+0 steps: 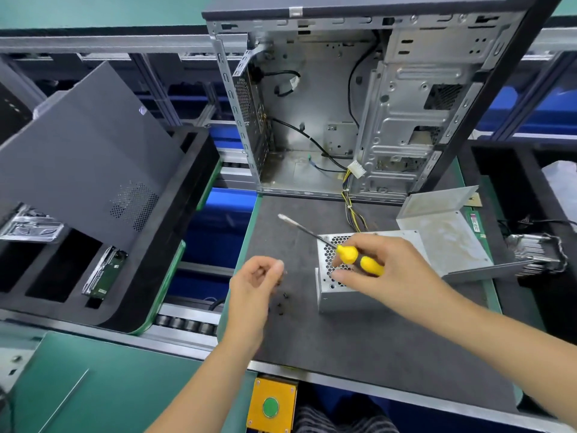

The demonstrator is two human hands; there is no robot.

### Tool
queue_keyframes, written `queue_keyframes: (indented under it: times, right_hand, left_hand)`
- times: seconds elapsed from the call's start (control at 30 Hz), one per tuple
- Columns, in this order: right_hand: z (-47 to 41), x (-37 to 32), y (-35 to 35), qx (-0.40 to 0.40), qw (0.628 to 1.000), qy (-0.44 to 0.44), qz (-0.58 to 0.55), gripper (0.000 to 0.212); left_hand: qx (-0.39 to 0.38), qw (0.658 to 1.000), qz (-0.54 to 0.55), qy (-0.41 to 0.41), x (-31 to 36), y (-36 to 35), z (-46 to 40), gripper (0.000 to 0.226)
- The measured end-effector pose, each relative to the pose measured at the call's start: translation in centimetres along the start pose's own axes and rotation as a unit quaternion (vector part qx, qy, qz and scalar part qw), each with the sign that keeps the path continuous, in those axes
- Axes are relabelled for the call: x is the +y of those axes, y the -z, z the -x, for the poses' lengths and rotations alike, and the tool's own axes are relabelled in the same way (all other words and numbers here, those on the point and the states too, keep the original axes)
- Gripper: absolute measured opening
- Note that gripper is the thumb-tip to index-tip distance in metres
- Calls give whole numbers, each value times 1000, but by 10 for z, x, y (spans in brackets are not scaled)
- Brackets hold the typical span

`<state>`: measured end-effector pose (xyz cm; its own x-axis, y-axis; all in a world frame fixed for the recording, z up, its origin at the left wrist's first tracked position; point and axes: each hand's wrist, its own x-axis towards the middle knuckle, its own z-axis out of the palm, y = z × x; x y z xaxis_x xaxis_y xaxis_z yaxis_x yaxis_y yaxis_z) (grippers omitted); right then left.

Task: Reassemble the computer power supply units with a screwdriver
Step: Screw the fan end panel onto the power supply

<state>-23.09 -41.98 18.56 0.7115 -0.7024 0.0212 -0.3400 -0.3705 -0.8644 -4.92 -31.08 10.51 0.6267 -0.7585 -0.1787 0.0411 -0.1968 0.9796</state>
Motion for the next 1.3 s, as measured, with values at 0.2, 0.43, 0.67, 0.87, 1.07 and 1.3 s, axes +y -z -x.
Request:
queue_keyframes:
  times: [0.2, 0.43, 0.67, 0.87, 1.07, 1.3]
  right_hand:
    - [-3, -10, -25, 43, 974, 169, 145, 21]
    - [-13, -12, -27, 83, 934, 220, 270, 6]
    - [-21, -15, -21, 68, 928, 220, 294, 8]
    - [-25, 0, -7, 45, 978, 144, 144, 6]
    - [0, 25, 6, -34, 982, 134, 130, 12]
    - [5, 27, 0, -4, 978, 158, 134, 4]
  left_hand:
    - [-48, 920, 313, 231, 47, -31, 20, 13]
    - [-23, 932, 277, 234, 56, -32, 19, 16]
    - [-30, 961, 217, 172, 65, -28, 12, 15]
    - [-96, 982, 112, 116, 60, -24, 3, 7]
    - [-139, 971, 8, 192, 39, -25, 8, 25]
    - [-150, 972, -21, 180, 44, -29, 11, 18]
